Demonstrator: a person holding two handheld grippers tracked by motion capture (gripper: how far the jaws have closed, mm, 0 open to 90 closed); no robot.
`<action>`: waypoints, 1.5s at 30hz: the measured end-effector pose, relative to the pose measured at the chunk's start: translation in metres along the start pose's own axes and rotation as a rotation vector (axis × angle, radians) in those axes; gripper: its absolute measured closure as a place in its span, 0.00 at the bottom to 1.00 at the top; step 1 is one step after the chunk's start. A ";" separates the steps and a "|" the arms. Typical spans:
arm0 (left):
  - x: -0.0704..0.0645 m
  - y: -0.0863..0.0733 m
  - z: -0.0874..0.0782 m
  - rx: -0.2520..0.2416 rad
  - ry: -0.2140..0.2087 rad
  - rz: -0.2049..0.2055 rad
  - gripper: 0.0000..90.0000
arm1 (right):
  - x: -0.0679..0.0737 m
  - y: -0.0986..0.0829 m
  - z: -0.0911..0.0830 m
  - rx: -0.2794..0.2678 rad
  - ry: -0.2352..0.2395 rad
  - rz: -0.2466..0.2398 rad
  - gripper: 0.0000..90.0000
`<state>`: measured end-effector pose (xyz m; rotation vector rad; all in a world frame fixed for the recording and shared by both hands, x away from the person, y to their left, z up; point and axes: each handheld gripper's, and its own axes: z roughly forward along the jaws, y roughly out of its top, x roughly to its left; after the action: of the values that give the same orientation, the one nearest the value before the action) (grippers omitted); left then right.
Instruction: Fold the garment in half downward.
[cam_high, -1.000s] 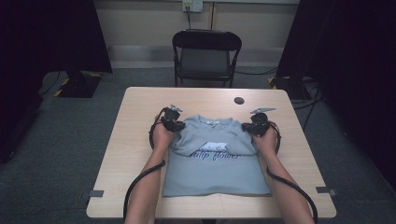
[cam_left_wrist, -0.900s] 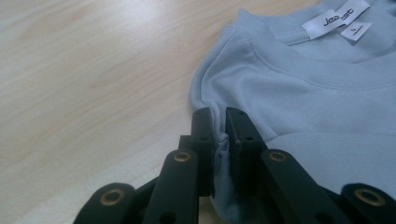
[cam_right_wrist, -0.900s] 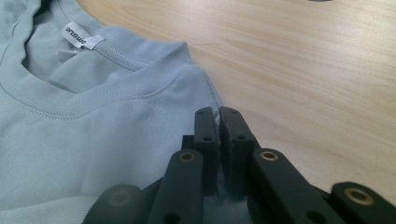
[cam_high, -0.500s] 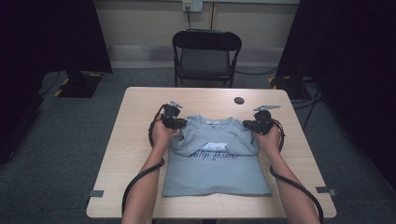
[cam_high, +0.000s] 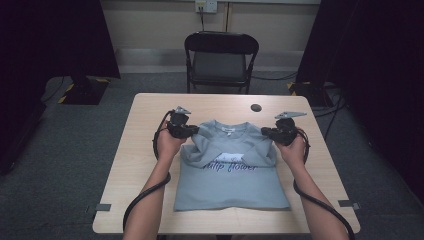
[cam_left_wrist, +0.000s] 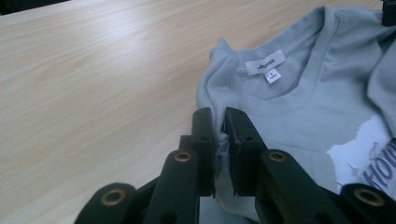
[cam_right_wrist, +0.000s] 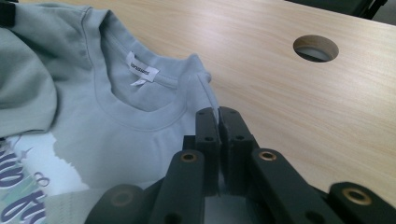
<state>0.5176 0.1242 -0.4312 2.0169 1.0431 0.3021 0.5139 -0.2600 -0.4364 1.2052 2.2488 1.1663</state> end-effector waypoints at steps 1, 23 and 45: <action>-0.001 -0.001 -0.002 0.000 -0.004 0.002 0.92 | 0.002 0.000 -0.002 -0.002 0.002 -0.005 0.97; -0.020 -0.009 -0.028 -0.005 -0.048 0.037 0.92 | 0.015 -0.010 -0.042 -0.013 0.071 -0.029 0.98; -0.033 -0.014 -0.051 -0.015 -0.077 0.074 0.92 | 0.019 -0.020 -0.064 -0.067 0.144 -0.001 0.98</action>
<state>0.4615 0.1321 -0.4043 2.0407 0.9176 0.2674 0.4526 -0.2829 -0.4119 1.1275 2.2920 1.3560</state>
